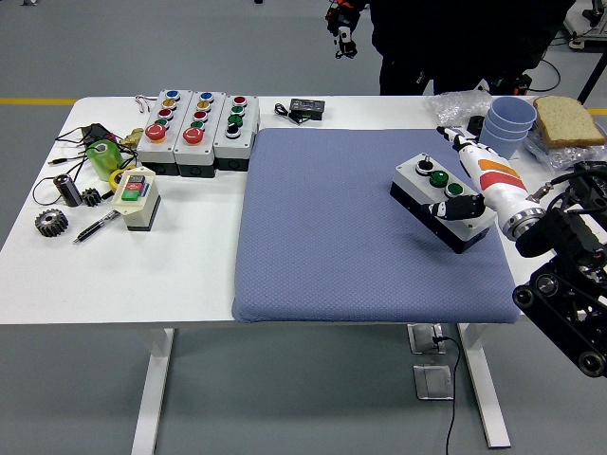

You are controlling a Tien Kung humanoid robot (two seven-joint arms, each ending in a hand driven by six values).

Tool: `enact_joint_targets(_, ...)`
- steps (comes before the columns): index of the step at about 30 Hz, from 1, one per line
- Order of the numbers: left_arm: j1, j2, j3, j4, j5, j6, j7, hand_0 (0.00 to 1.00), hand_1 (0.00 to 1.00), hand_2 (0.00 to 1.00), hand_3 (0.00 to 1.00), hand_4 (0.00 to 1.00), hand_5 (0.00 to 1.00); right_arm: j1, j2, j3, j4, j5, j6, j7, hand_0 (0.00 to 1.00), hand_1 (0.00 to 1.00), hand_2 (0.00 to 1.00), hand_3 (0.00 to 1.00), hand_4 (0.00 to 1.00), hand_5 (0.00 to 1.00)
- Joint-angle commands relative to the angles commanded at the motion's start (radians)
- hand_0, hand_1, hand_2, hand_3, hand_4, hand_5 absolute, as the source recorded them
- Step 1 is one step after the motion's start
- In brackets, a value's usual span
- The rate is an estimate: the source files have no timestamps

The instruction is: Pick up the button,place it on the desk,press the button,press the button

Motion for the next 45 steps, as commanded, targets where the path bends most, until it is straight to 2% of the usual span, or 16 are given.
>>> enact_joint_targets(5, -0.001, 0.0, -0.004, 0.0, 0.006, 0.0, 0.002, 0.627, 0.661, 0.678, 0.602, 0.341, 0.641, 0.023, 0.021, -0.022, -0.038, 0.02, 0.005, -0.003, 0.995, 0.901, 0.959, 0.998, 0.998, 0.157)
enact_joint_targets(12, 0.001, -0.001, -0.008, 0.0, 0.011, 0.0, 0.004, 0.627, 0.661, 0.678, 0.602, 0.342, 0.639, 0.064, 0.062, -0.031, -0.15, 0.031, 0.018, -0.033, 0.994, 0.905, 0.973, 0.998, 0.998, 0.16)
enact_joint_targets(22, 0.002, 0.001, -0.006, 0.0, 0.003, 0.0, 0.002, 0.627, 0.661, 0.678, 0.602, 0.342, 0.638, 0.104, 0.078, -0.057, -0.257, 0.026, 0.035, -0.1, 0.981, 0.905, 0.984, 0.998, 0.998, 0.167)
enact_joint_targets(23, 0.002, 0.001, -0.006, 0.0, 0.003, 0.0, 0.002, 0.628, 0.661, 0.679, 0.602, 0.343, 0.639, 0.11, 0.08, -0.058, -0.266, 0.021, 0.038, -0.11, 0.899, 0.848, 0.951, 0.975, 0.998, 0.169)
enact_joint_targets(28, 0.001, 0.001, -0.007, 0.0, 0.004, 0.0, 0.002, 0.628, 0.661, 0.679, 0.602, 0.343, 0.639, 0.154, 0.084, -0.086, -0.316, 0.001, 0.08, -0.173, 0.899, 0.848, 0.951, 0.975, 0.998, 0.169)
enact_joint_targets(29, 0.001, 0.002, -0.008, 0.0, 0.006, 0.0, 0.003, 0.627, 0.661, 0.679, 0.602, 0.344, 0.64, 0.165, 0.084, -0.092, -0.332, -0.021, 0.093, -0.186, 0.753, 0.711, 0.816, 0.838, 0.993, 0.177)
enact_joint_targets(33, 0.001, 0.002, -0.008, 0.0, 0.004, 0.0, 0.003, 0.627, 0.661, 0.679, 0.602, 0.344, 0.64, 0.196, 0.083, -0.115, -0.365, -0.088, 0.159, -0.217, 0.753, 0.711, 0.816, 0.838, 0.993, 0.177)
enact_joint_targets(34, 0.0, 0.001, -0.012, 0.0, 0.008, 0.0, 0.004, 0.627, 0.661, 0.679, 0.602, 0.344, 0.641, 0.209, 0.085, -0.131, -0.38, -0.087, 0.199, -0.227, 0.673, 0.605, 0.71, 0.746, 0.987, 0.191)
enact_joint_targets(40, 0.002, 0.0, -0.02, 0.0, 0.019, 0.0, 0.007, 0.627, 0.661, 0.679, 0.602, 0.344, 0.641, 0.224, 0.088, -0.166, -0.407, -0.076, 0.223, -0.21, 0.673, 0.605, 0.71, 0.746, 0.987, 0.191)
enact_joint_targets(41, 0.003, 0.0, -0.023, 0.0, 0.023, 0.0, 0.008, 0.627, 0.661, 0.679, 0.602, 0.344, 0.64, 0.225, 0.087, -0.171, -0.409, -0.083, 0.224, -0.205, 0.519, 0.532, 0.634, 0.707, 0.97, 0.2)
enact_joint_targets(45, 0.008, 0.0, -0.022, 0.0, 0.025, 0.0, 0.009, 0.627, 0.661, 0.679, 0.602, 0.344, 0.64, 0.223, 0.08, -0.184, -0.399, -0.1, 0.214, -0.201, 0.519, 0.532, 0.634, 0.707, 0.97, 0.2)
